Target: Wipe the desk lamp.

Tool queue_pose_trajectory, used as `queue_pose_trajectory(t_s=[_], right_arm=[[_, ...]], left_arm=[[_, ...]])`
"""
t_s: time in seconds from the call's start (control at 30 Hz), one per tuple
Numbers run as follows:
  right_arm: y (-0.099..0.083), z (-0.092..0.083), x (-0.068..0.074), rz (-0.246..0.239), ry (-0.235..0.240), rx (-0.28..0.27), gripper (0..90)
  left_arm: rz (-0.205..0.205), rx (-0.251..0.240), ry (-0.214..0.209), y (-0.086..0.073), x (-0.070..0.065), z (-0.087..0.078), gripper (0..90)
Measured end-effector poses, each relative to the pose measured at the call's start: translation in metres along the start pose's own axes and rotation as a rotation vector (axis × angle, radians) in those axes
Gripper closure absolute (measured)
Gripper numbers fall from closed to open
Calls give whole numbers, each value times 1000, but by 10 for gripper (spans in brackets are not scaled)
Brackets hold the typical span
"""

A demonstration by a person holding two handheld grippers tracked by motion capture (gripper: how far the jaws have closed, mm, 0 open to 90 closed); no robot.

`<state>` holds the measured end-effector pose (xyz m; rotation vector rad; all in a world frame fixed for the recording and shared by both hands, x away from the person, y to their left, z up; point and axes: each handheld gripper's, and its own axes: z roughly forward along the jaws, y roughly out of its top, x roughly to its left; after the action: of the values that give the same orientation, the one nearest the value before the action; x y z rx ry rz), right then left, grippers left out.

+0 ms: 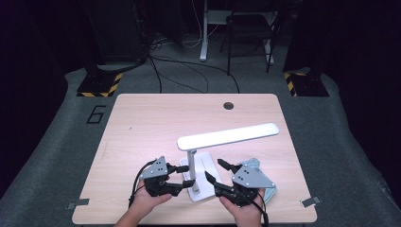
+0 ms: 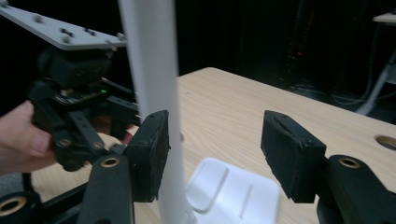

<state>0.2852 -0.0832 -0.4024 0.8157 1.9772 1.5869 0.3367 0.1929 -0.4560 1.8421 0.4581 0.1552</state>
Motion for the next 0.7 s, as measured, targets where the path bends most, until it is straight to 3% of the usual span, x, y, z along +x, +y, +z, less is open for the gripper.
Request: queue_pose_trajectory(t_s=[0.1, 0.3, 0.47, 0.6, 0.7], right_arm=[[6, 9, 8, -5, 41, -1, 427], [9, 27, 18, -4, 120, -8, 468], [11, 38, 23, -36, 138, 6, 534], [12, 46, 25, -58, 114, 9, 583], [13, 49, 21, -30, 120, 28, 638]], left_arm=[[-5, 4, 1, -2, 0, -2, 438], [22, 24, 10, -5, -3, -4, 442], [28, 20, 28, -5, -3, -10, 442], [10, 4, 46, -5, -1, -16, 444], [-2, 3, 57, -6, 0, -20, 445]])
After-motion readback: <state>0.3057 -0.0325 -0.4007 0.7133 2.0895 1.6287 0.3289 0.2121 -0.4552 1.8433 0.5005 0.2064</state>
